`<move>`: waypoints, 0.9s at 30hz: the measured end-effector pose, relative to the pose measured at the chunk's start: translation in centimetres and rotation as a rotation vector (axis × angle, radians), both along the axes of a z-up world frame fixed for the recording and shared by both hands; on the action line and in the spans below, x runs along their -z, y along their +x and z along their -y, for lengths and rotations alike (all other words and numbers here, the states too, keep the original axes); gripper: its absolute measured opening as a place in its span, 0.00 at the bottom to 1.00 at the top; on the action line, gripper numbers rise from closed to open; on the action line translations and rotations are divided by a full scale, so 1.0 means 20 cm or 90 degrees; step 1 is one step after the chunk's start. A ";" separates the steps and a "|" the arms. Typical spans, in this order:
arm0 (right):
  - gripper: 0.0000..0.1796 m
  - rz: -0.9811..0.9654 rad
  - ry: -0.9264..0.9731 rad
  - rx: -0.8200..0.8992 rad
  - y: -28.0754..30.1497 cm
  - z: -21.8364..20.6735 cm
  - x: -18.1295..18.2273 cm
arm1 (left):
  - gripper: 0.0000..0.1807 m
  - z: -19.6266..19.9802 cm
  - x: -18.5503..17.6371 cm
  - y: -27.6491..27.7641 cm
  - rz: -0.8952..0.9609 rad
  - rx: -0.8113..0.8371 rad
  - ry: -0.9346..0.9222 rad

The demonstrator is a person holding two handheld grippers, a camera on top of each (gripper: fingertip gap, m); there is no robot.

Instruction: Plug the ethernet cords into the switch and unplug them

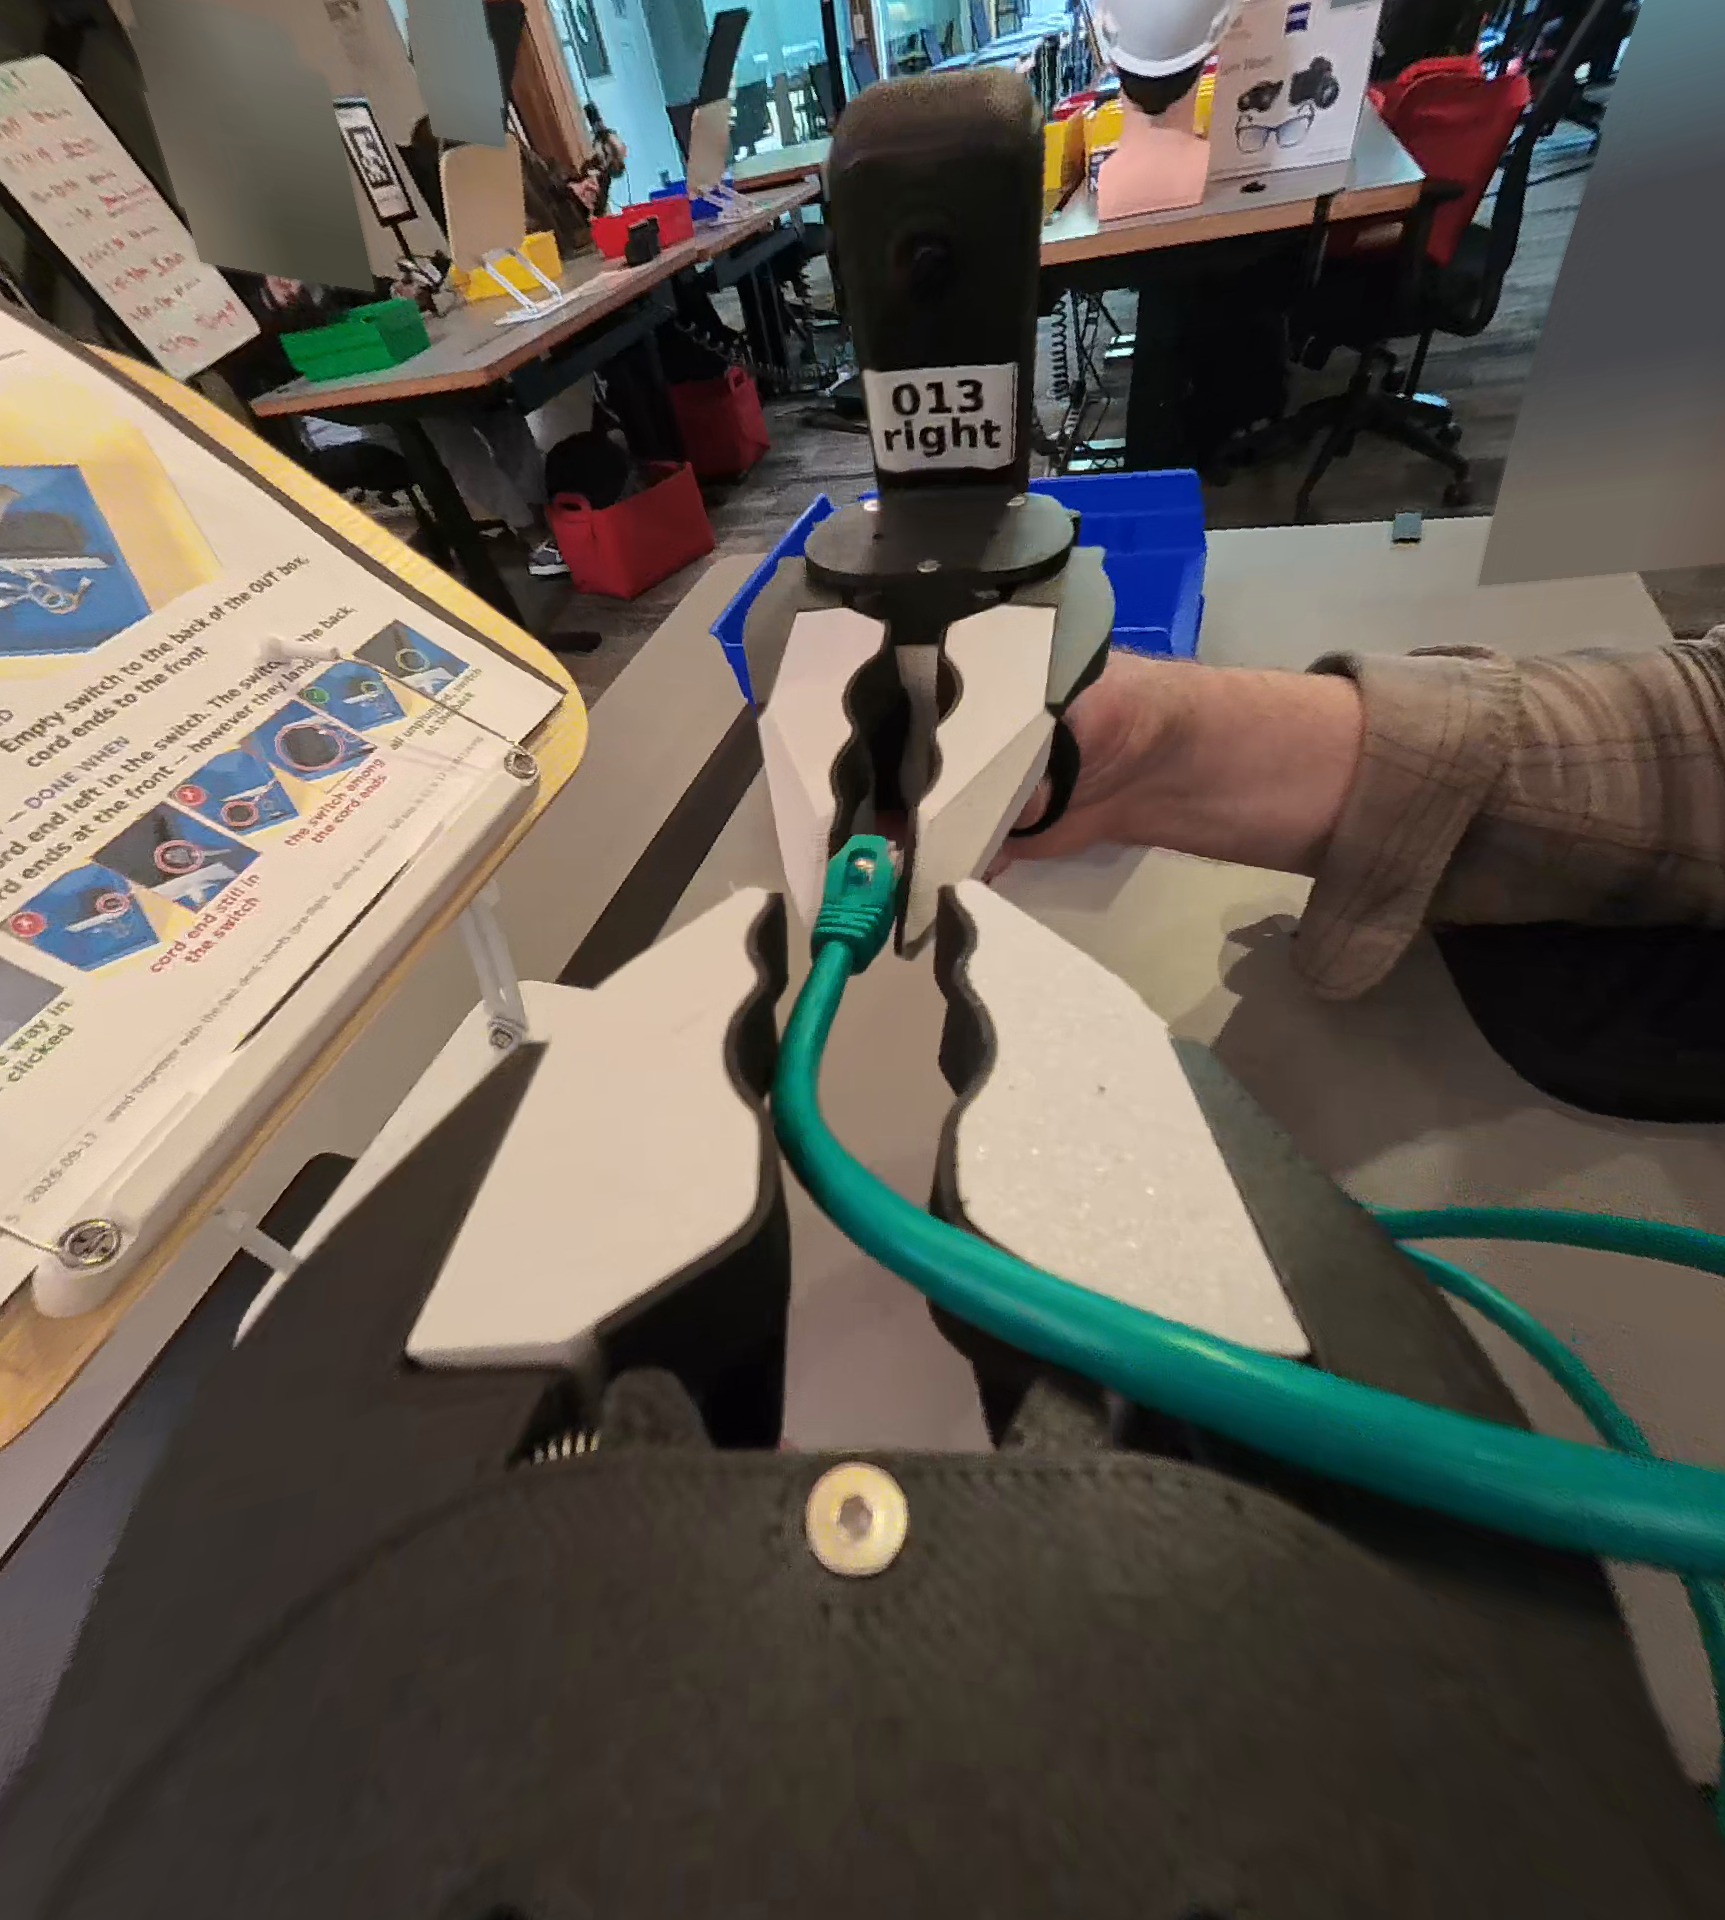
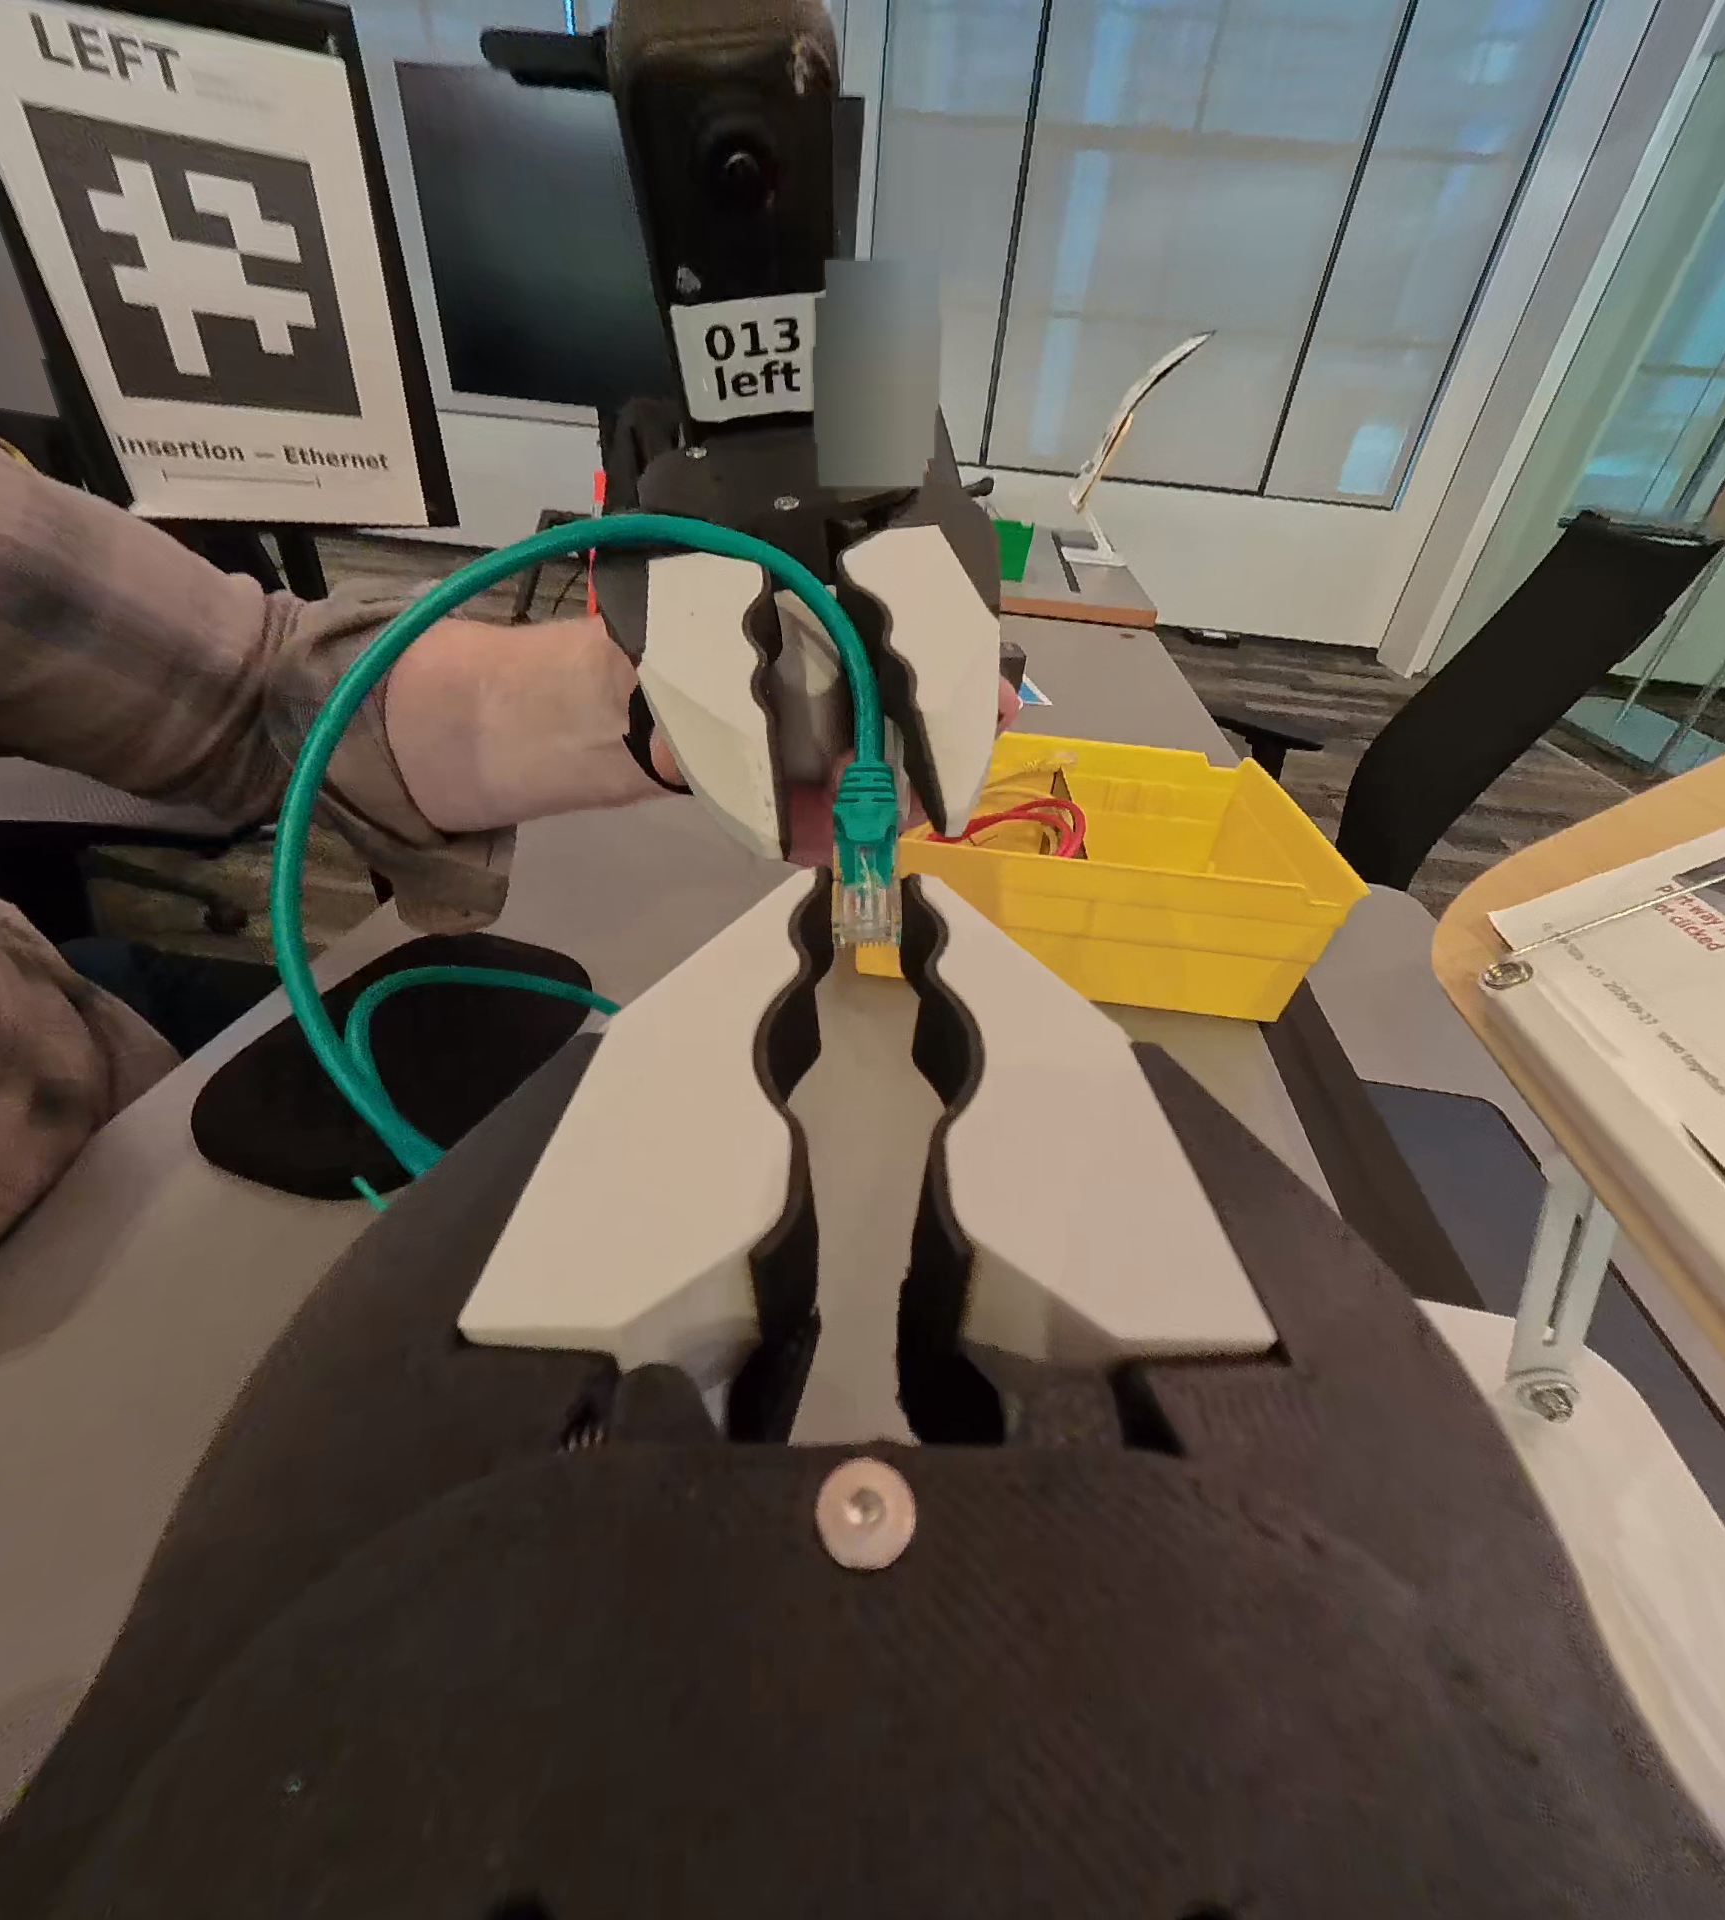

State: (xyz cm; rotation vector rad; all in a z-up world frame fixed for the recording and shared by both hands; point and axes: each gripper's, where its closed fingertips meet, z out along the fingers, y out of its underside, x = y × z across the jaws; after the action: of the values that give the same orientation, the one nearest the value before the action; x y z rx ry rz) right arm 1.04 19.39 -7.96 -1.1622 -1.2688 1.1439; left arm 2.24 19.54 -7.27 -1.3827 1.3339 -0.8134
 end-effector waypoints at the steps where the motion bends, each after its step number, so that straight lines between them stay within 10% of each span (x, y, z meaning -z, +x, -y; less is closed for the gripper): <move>1: 0.05 0.004 0.004 0.001 0.00 0.00 0.00 | 0.14 0.00 0.00 0.00 -0.005 -0.002 0.001; 19: 0.13 0.004 0.000 0.105 0.05 -0.13 -0.03 | 0.06 -0.12 -0.02 -0.02 0.054 -0.130 0.002; 27: 0.26 0.237 0.444 0.399 0.03 -0.28 0.03 | 0.06 -0.22 0.00 -0.03 0.114 -0.230 -0.111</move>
State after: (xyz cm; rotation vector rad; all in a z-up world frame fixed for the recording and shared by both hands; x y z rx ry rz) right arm 1.61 24.95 -8.48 -1.1208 -1.2838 0.0006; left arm 1.69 24.04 -7.35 -1.5888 0.8585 -0.7973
